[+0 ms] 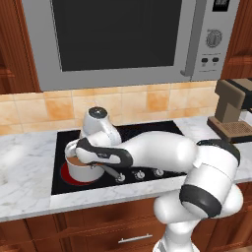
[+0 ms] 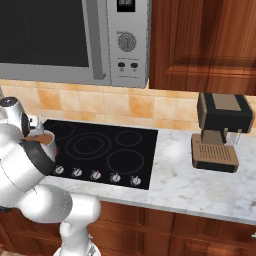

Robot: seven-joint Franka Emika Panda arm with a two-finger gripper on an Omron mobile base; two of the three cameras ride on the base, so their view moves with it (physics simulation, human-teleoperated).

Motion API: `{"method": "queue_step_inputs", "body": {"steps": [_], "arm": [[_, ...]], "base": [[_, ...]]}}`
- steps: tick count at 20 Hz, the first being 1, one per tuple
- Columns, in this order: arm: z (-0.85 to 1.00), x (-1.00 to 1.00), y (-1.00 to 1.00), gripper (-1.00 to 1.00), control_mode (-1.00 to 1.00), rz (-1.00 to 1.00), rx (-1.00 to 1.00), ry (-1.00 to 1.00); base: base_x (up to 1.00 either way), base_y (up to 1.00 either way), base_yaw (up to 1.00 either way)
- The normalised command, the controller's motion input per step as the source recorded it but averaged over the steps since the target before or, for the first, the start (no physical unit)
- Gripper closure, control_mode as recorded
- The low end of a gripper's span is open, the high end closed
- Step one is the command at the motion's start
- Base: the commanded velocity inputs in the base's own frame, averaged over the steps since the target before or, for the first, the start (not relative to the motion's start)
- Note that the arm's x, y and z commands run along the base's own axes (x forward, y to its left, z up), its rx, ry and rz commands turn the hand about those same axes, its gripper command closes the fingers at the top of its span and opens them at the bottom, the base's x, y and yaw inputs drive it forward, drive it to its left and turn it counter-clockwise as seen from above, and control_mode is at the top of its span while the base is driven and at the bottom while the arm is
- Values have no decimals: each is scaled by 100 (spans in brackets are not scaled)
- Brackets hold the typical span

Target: Pick up the sugar cube(s) and place them in the saucepan with hot chocolate.

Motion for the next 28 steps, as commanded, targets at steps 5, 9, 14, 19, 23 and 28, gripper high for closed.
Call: {"method": "queue_step_inputs", "body": {"steps": [5, 9, 14, 19, 23, 28], "arm": [[2, -43, -20, -100, -100, 0, 11, -26], [18, -37, -41, -100, -100, 0, 16, -23], [64, -6, -79, -100, -100, 1, 24, -20], [81, -15, -87, -100, -100, 6, 19, -23], [33, -51, -61, -100, -100, 19, 8, -16], [20, -65, -64, -100, -100, 21, 1, -19]], "base": [[0, 0, 0], [0, 0, 0], [0, 0, 0], [0, 0, 0], [0, 0, 0], [0, 0, 0]]}}
